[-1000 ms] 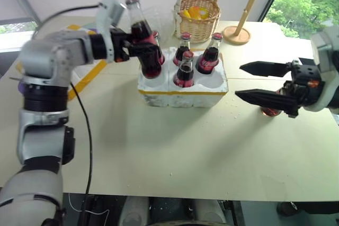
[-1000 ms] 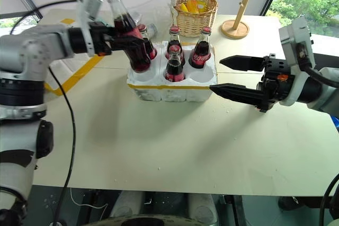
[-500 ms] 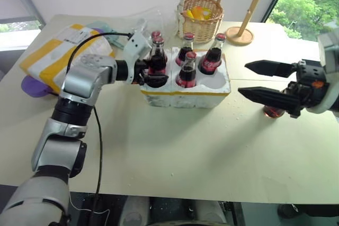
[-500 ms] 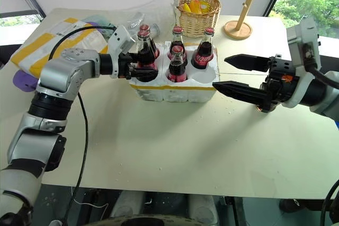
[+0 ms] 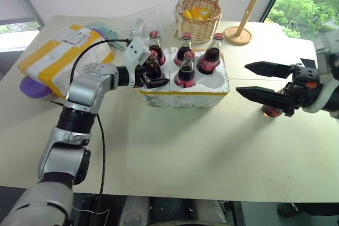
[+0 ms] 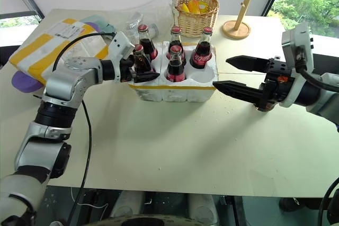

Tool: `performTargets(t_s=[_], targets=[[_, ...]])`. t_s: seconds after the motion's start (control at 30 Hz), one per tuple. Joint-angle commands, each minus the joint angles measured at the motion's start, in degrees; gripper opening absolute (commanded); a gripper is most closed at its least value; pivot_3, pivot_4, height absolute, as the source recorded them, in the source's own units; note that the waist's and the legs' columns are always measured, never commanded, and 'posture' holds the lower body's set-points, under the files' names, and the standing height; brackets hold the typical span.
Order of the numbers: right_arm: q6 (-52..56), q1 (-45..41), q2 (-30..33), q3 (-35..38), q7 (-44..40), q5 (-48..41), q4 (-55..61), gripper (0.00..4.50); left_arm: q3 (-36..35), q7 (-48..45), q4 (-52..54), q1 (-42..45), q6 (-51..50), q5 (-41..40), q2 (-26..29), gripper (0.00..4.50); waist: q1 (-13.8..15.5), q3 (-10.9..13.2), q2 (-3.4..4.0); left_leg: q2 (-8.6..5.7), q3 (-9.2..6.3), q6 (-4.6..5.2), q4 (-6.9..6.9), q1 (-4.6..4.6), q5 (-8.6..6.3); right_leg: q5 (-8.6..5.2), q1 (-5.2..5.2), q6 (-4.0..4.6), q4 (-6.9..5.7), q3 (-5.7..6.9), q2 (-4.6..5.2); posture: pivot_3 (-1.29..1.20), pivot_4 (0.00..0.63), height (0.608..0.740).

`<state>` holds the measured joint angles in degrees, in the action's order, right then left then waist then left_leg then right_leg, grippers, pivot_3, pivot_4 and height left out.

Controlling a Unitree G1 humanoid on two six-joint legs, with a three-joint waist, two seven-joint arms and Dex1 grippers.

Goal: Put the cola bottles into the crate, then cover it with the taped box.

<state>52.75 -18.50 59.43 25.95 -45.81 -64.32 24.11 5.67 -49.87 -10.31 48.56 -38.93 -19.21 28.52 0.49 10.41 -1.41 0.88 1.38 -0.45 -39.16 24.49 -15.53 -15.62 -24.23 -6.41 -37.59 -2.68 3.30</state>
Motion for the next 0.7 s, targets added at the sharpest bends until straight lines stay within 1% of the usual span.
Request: performTargets(t_s=[0.03, 0.1, 0.2, 0.27, 0.3, 0.37, 0.43, 0.47, 0.53, 0.6, 0.7], targets=[[-0.6, 3.8, -1.6, 3.5, 2.4, 1.2, 1.0, 4.5, -9.9, -1.7, 6.6, -0.8, -5.0, -9.2, 2.0, 4.43, 0.0, 0.0, -0.01, 0.02, 0.0, 0.0, 0.0, 0.0, 0.0, 0.0, 0.0, 0.0, 0.0, 0.0, 0.0, 0.0, 0.15, 0.74], [0.3, 8.3, -3.1, 6.4, 3.9, -0.2, 2.8, 4.5, -14.4, -5.3, 11.3, -2.3, -11.7, -16.3, 5.9, 4.43, -0.1, 0.0, -0.01, 0.03, -0.03, 0.0, 0.0, 0.03, 0.0, 0.0, -0.01, 0.0, 0.0, 0.01, 0.0, 0.0, 0.15, 0.74], [0.8, 18.5, -5.4, 11.1, 3.4, -0.6, 8.3, 4.5, -18.7, -14.2, 19.3, -6.8, -18.5, -26.3, 14.7, 4.43, -0.2, 0.0, 0.02, 0.04, -0.05, 0.0, 0.05, 0.01, 0.0, 0.0, -0.02, 0.0, 0.0, 0.01, -0.02, 0.0, 0.15, 0.74], [0.4, 24.7, -7.2, 13.7, 4.5, 0.8, 10.4, 4.5, -19.4, -17.5, 22.6, -9.4, -19.7, -29.0, 19.0, 4.43, -0.2, 0.0, 0.05, 0.05, -0.04, -0.01, 0.1, -0.03, 0.0, -0.01, 0.0, 0.0, 0.0, 0.01, -0.02, 0.0, 0.15, 0.74], [0.0, 27.2, -8.2, 14.6, 5.5, 1.9, 10.9, 4.5, -19.3, -17.7, 23.4, -10.1, -19.6, -29.4, 20.0, 4.43, -0.1, 0.0, 0.07, 0.05, -0.04, 0.0, 0.09, -0.12, 0.0, -0.02, 0.12, 0.01, 0.01, 0.02, -0.02, 0.0, 0.15, 0.74], [-2.8, 32.7, -10.2, 14.8, 6.9, 7.7, 12.0, 4.5, -18.3, -16.8, 24.0, -10.3, -19.7, -29.8, 20.6, 4.43, 0.3, 0.0, 0.08, -0.01, -0.03, -0.01, 0.03, -0.28, 0.01, -0.02, 0.38, 0.0, 0.05, 0.02, 0.01, 0.0, 0.15, 0.74], [-4.9, 35.8, -12.5, 14.6, 10.2, 12.7, 11.5, 4.5, -16.9, -16.5, 24.3, -10.0, -19.4, -30.0, 20.2, 4.43, 0.3, -0.1, 0.02, -0.03, -0.07, -0.01, 0.02, -0.76, 0.0, -0.08, 1.07, 0.12, 0.43, 0.14, -0.02, 0.0, 0.15, 0.74], [-5.7, 35.7, -14.1, 14.6, 12.8, 14.2, 10.4, 4.5, -16.0, -16.5, 24.5, -9.8, -18.7, -29.7, 19.8, 4.43, 0.1, -0.1, 0.02, -0.02, -0.07, 0.0, 0.02, -0.92, -0.01, -0.16, 1.28, 0.26, 0.54, 0.13, -0.02, 0.0, 0.15, 0.74], [-7.9, 34.6, -16.7, 14.6, 16.5, 17.3, 8.0, 4.5, -14.3, -15.9, 24.6, -9.4, -17.7, -29.1, 18.6, 4.43, -0.1, -0.1, 0.04, -0.03, 0.0, 0.08, 0.02, -1.14, -0.06, -0.16, 1.47, 0.26, 0.61, 0.01, 0.03, 0.0, 0.15, 0.74], [-9.5, 32.3, -18.8, 14.3, 19.1, 19.2, 5.1, 4.5, -12.5, -15.7, 24.6, -9.0, -16.4, -28.3, 17.5, 4.43, -0.5, -0.1, 0.04, -0.02, 0.04, 0.07, 0.02, -1.17, -0.06, -0.15, 1.45, 0.25, 0.57, -0.03, 0.03, 0.0, 0.15, 0.74], [-11.5, 29.4, -20.1, 13.2, 21.5, 22.3, 1.1, 4.5, -10.2, -15.6, 24.7, -9.1, -14.3, -26.7, 16.7, 4.43, -1.1, -0.1, 0.05, -0.01, 0.0, 0.07, 0.07, -1.15, -0.06, -0.13, 1.36, 0.21, 0.43, -0.03, -0.03, 0.0, 0.15, 0.74]])
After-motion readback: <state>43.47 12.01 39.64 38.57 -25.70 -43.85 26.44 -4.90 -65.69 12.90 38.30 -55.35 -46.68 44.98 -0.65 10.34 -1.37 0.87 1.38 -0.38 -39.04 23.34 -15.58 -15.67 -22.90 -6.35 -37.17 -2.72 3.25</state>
